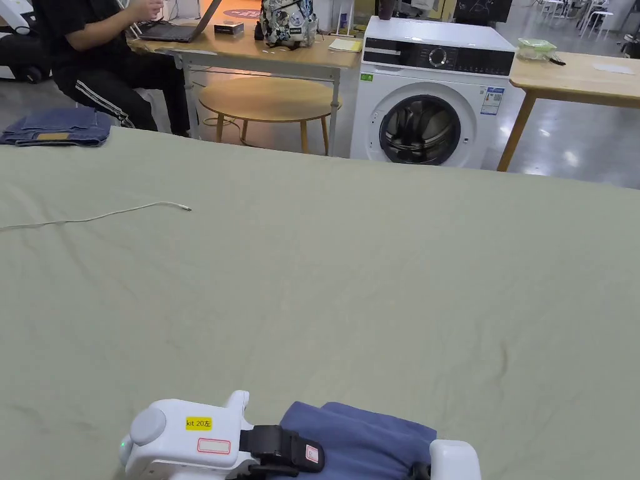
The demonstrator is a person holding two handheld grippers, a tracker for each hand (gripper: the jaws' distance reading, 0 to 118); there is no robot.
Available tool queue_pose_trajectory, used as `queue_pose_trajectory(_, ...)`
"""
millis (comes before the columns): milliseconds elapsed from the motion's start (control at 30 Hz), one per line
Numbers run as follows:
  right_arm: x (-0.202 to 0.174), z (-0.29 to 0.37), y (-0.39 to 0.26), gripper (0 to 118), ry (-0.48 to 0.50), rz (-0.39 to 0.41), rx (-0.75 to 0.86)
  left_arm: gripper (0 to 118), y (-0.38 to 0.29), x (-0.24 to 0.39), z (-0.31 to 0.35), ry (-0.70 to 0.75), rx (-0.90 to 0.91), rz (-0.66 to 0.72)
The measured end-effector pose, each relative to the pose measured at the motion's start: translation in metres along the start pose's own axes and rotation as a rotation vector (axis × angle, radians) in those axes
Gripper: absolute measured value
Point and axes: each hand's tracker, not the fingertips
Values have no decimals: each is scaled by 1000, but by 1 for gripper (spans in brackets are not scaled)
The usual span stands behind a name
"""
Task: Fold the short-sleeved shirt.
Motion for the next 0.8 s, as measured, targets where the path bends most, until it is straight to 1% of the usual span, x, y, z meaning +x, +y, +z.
queue_pose_trajectory(33, 0, 0, 0, 0, 1, 1, 1, 28, 0, 1, 0, 18, -3, -33)
queue_pose_trajectory(100, 0, 0, -1, 0, 0, 8, 4, 24, -3, 6, 1, 25, -8, -43)
queue_pose_trajectory(400, -7, 9, 8, 0, -20, 45, 29, 23, -7, 34, 14, -2, 19, -69)
queue_pose_trajectory(433, -7, 12, 12, 0, -22, 50, 48, 23, -1, 25, 16, -2, 19, -73)
queue_pose_trajectory(500, -7, 18, 20, 0, -19, 43, 116, 23, 0, 28, 19, 5, 17, -81)
queue_pose_trajectory(600, -11, 29, 36, 0, -35, 69, 235, 23, 9, 22, 28, 9, 20, -77)
queue_pose_trajectory(700, -17, 44, 54, 0, -53, 81, 365, 23, 11, 34, 38, 6, 35, -88)
queue_pose_trajectory(800, -24, 51, 71, 0, -53, 71, 451, 23, 18, 41, 57, 4, 55, -91)
